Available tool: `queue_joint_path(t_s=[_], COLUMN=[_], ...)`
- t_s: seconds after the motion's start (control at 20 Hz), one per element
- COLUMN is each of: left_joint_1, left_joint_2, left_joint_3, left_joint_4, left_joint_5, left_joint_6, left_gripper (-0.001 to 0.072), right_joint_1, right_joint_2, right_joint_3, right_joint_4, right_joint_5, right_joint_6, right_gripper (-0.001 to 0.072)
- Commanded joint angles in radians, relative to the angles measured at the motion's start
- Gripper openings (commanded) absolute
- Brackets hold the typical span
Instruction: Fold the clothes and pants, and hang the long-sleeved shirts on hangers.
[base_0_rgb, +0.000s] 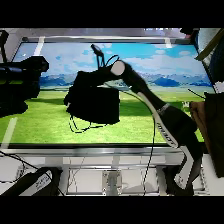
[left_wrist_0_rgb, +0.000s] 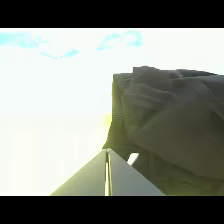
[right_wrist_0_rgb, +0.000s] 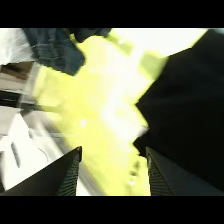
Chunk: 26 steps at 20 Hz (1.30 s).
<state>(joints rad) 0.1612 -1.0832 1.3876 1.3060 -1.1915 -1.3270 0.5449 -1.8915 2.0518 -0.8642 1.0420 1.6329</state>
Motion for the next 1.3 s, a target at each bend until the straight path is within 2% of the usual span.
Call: queue_joint_path(t_s=[0.0, 0.1, 0.15, 0.25, 0.35, 0.45, 0.5, 0.6, 0.65, 0.75, 0.9, 1.2, 1.25], left_joint_1=[0.010, 0.010, 0.010, 0.010, 0.010, 0.010, 0.009, 0.009, 0.009, 0.009, 0.009, 0.009, 0.009], left_joint_2=[0.004, 0.004, 0.004, 0.004, 0.004, 0.004, 0.004, 0.004, 0.004, 0.004, 0.004, 0.004, 0.004], left_joint_3=[-0.001, -0.001, -0.001, -0.001, -0.001, -0.001, -0.001, -0.001, -0.001, -0.001, -0.001, -0.001, -0.001], left_joint_4=[0.003, 0.003, 0.003, 0.003, 0.003, 0.002, 0.002, 0.002, 0.002, -0.002, -0.017, -0.016, -0.016], left_joint_5=[-0.011, -0.011, -0.011, -0.016, -0.030, -0.035, -0.036, -0.037, -0.037, -0.037, -0.042, -0.056, -0.056], left_joint_6=[0.000, 0.000, 0.000, 0.000, 0.000, -0.001, -0.001, -0.005, -0.005, -0.005, -0.005, -0.005, -0.005], left_gripper=[0.0015, 0.0015, 0.0015, 0.0015, 0.0015, 0.0015, 0.0015, 0.0015, 0.0015, 0.0015, 0.0016, 0.0015, 0.0015], right_joint_1=[-0.149, -0.230, -0.268, -0.335, -0.385, -0.404, -0.404, -0.394, -0.383, -0.359, -0.337, -0.280, -0.262], right_joint_2=[0.101, 0.190, 0.232, 0.301, 0.332, 0.319, 0.303, 0.252, 0.216, 0.151, 0.084, 0.049, 0.042], right_joint_3=[0.000, -0.055, -0.113, -0.286, -0.501, -0.707, -0.791, -0.873, -0.880, -0.879, -0.879, -0.843, -0.829], right_joint_4=[-0.216, -0.441, -0.494, -0.469, -0.328, -0.117, -0.011, 0.169, 0.217, 0.302, 0.419, 0.446, 0.446], right_joint_5=[0.333, 0.449, 0.472, 0.425, 0.306, 0.114, 0.022, -0.035, -0.032, -0.043, -0.056, -0.115, -0.116], right_joint_6=[-0.012, 0.008, 0.007, 0.006, 0.001, -0.032, -0.068, -0.192, -0.221, -0.246, -0.307, -0.310, -0.309], right_gripper=[0.0450, 0.0451, 0.0452, 0.0453, 0.0467, 0.0556, 0.0578, 0.0588, 0.0604, 0.0638, 0.0637, 0.0622, 0.0594])
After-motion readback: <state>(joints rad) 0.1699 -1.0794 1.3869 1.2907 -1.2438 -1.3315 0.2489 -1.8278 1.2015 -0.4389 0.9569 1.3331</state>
